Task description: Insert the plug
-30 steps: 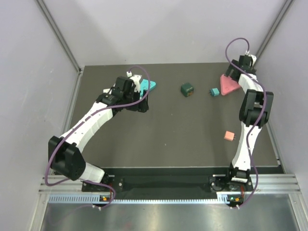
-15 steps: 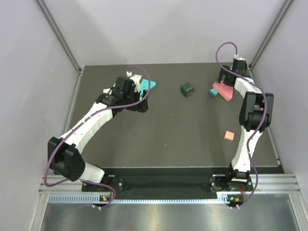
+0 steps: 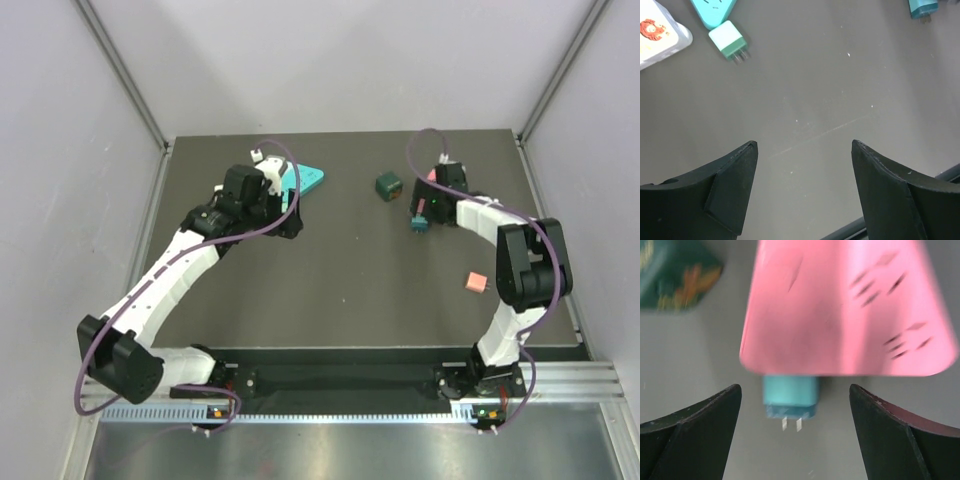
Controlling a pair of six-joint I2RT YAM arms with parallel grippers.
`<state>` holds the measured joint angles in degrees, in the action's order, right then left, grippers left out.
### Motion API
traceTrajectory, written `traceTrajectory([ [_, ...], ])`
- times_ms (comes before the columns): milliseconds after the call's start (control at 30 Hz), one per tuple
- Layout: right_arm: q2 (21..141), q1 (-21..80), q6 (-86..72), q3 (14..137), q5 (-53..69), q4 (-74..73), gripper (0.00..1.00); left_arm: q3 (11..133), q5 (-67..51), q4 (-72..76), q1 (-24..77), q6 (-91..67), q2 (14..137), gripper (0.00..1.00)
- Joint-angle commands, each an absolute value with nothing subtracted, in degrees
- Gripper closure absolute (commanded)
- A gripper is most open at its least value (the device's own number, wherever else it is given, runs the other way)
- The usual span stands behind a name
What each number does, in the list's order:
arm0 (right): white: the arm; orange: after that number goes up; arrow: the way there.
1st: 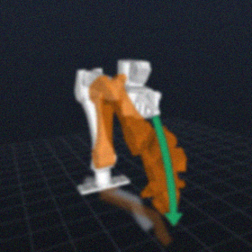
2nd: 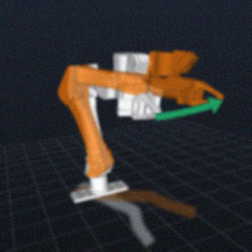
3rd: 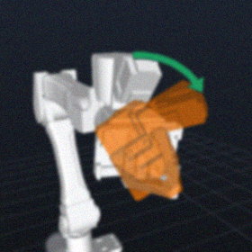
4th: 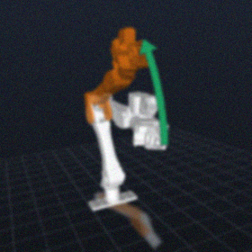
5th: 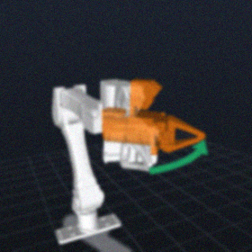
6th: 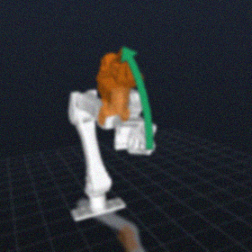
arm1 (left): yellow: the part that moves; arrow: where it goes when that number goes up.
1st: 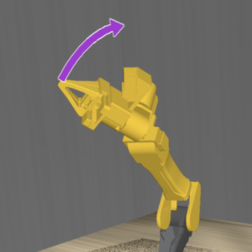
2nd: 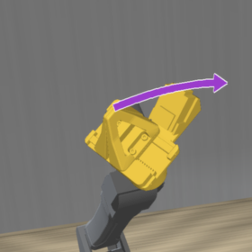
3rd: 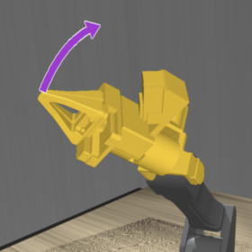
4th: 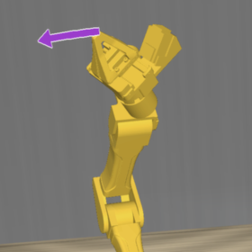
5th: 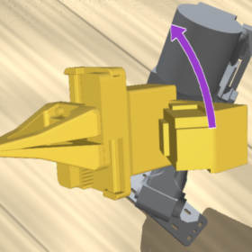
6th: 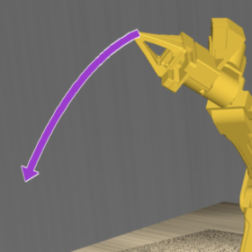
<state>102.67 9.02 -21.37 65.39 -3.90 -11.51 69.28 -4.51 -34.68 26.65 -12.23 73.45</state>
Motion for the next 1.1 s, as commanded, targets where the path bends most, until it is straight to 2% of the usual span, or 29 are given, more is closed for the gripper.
traceTrajectory([
  [0,99.23,13.09,-25.66,64.77,-3.96,-14.76,0.12,68.03,-5.53,-34.89,26.98,-13.27,70.67,0.2],
  [233,99.66,17.14,-17.95,73.37,-3.96,-13.54,0.09,67.15,-11.25,-32.08,26.98,-16.26,70.92,0.2],
  [467,109.05,17.84,-3.28,83.49,-3.69,-12.05,0.05,67.24,-8.0,-30.32,26.98,-18.89,71.72,0.2],
  [567,112.66,17.84,2.69,86.65,1.74,-11.16,0.05,67.5,-7.47,-29.8,26.46,-19.86,71.54,0.2],
  [667,115.48,17.84,5.61,89.12,6.23,-11.08,0.06,68.11,-8.43,-29.62,25.49,-21.09,71.89,0.21],
  [867,120.22,17.84,8.78,91.92,6.94,-11.49,0.1,68.47,-14.67,-28.92,21.72,-23.81,74.18,0.24],
  [933,120.85,17.84,10.45,93.69,6.33,-10.73,0.16,68.2,-17.66,-28.22,20.48,-24.52,75.05,0.24],
  [1000,120.24,17.84,11.07,92.82,5.63,-9.23,0.31,68.38,-19.24,-28.13,19.86,-24.7,75.67,0.25],
  [1033,119.89,17.84,11.42,92.55,5.8,-8.88,0.39,68.47,-19.77,-27.95,19.86,-24.87,75.76,0.25],
  [1067,118.66,18.02,12.3,92.2,6.24,-8.35,0.57,68.55,-20.12,-27.69,19.78,-25.4,75.67,0.25],
])
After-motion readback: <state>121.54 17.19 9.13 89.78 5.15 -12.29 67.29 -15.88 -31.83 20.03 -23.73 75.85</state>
